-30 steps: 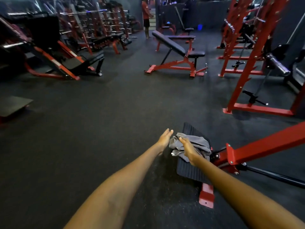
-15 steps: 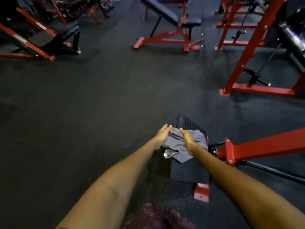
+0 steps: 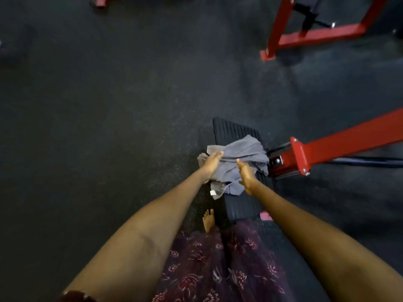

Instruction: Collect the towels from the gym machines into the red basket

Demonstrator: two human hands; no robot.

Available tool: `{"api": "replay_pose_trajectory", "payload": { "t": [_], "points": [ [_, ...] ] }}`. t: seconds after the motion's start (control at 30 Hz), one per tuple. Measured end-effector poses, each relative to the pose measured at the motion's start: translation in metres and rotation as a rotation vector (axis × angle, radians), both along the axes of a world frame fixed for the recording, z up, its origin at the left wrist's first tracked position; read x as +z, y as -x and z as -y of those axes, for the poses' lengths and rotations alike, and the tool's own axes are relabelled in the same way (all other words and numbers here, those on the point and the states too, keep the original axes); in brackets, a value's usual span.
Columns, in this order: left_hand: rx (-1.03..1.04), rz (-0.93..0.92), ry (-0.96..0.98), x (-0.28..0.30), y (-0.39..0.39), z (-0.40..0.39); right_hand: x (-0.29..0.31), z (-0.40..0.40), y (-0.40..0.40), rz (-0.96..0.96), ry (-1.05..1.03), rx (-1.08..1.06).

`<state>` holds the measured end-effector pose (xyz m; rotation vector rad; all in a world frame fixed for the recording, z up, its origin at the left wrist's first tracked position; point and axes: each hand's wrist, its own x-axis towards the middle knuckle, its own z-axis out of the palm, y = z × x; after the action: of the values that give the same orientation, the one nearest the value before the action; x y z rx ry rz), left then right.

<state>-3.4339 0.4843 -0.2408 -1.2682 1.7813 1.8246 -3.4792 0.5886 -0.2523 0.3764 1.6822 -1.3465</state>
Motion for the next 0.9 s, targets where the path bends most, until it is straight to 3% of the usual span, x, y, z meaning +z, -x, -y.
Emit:
{"api": "replay_pose_trajectory", "payload": {
  "t": [0.2,0.43,0.67,0.73,0.83,0.9],
  "points": [
    [-0.085,0.062,-0.058,-0.075,0.023,-0.002,-0.057,0.002,0.023,0.051,-0.137,-0.099],
    [-0.083,0.166,-0.074,-0.16,0.053,-0.008,-0.145,-0.004,0.049,0.206,-0.151,-0.228],
    [-0.243,0.167,0.076,-0.232,0.079,-0.006,-0.227,0.003,0.081,0.213,-0.23,-0.221],
    [-0.372,0.113,0.183,-0.25,0.091,0.003,-0.253,0.011,0.093,0.215,-0.208,-0.262],
    [-0.67,0.03,0.578,-0.273,0.11,0.022,-0.282,0.025,0.107,0.201,-0.227,-0.282],
    [-0.827,0.033,0.812,-0.283,0.122,0.031,-0.298,0.03,0.114,0.085,-0.385,-0.26]
  ]
}}
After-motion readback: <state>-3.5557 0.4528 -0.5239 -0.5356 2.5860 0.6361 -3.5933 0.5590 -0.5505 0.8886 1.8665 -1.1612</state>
